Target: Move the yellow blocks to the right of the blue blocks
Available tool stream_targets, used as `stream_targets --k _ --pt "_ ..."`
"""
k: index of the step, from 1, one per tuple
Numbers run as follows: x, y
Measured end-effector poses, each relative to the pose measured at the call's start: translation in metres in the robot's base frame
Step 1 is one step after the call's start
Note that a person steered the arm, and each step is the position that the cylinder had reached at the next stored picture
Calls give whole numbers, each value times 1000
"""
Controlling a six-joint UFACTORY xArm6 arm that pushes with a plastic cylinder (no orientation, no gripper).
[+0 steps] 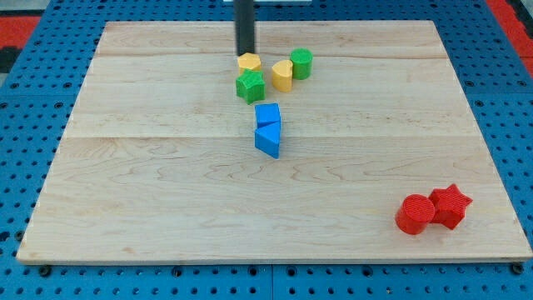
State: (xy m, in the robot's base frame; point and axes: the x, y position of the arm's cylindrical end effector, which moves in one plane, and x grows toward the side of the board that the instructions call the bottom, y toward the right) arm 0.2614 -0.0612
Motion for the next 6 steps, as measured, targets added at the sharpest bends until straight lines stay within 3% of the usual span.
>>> stream_targets --k 1,2,3,5,6 --pt "13 -47" --pt "53 19" --pt "49 70" --pt "-7 66" --pt "10 108"
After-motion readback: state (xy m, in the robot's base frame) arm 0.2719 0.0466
